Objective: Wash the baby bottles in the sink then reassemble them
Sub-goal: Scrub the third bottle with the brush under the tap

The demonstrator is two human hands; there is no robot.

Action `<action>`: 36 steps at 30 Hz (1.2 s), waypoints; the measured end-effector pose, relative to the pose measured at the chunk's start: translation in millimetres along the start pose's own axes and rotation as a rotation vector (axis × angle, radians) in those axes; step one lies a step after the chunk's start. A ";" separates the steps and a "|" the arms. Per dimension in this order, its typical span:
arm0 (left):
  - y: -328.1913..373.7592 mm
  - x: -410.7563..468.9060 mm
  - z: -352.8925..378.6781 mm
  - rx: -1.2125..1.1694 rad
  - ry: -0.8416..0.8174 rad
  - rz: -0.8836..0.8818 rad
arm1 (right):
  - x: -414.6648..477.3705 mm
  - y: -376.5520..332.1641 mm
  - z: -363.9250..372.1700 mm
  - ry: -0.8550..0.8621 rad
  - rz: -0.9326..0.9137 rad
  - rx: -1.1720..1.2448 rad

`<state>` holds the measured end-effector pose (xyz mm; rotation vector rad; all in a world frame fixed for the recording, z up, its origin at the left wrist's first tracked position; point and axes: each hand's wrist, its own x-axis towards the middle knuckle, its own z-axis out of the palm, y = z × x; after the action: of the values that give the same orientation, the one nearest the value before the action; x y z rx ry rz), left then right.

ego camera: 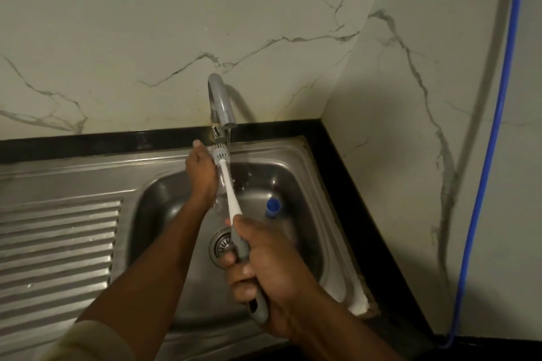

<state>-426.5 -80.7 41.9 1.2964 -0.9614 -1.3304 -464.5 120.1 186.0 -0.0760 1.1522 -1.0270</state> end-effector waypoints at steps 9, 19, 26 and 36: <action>-2.1 -6.1 -5.4 -0.012 -0.165 -0.092 | 0.8 -6.4 2.5 0.004 0.020 0.165; 0.0 -10.4 -12.8 -0.013 -0.208 -0.030 | -0.5 2.3 11.9 -0.004 0.003 0.142; 1.0 -16.3 -8.4 -0.089 -0.158 -0.106 | 20.9 -1.2 16.2 0.051 -0.016 0.193; 6.3 -22.0 -1.7 0.075 -0.248 0.093 | 21.1 -6.5 10.4 0.113 -0.026 0.282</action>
<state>-425.8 -60.1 52.1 1.1453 -1.2381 -1.4158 -459.9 97.1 179.1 0.1937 1.0993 -1.2197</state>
